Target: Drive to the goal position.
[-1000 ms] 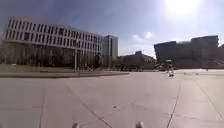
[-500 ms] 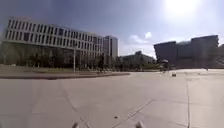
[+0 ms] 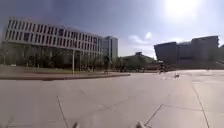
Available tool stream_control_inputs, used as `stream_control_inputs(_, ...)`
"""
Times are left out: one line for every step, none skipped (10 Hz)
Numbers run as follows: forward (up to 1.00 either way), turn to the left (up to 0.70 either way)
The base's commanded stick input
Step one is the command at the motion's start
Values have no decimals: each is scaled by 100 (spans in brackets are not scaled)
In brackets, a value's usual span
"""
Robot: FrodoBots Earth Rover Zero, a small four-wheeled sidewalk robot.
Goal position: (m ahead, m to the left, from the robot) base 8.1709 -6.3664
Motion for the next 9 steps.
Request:
stream_control_inputs(64,-2)
stream_control_inputs(62,-2)
stream_control_inputs(62,-2)
stream_control_inputs(62,-2)
stream_control_inputs(62,-2)
stream_control_inputs(62,-2)
stream_control_inputs(62,-2)
stream_control_inputs(61,-2)
stream_control_inputs(46,-17)
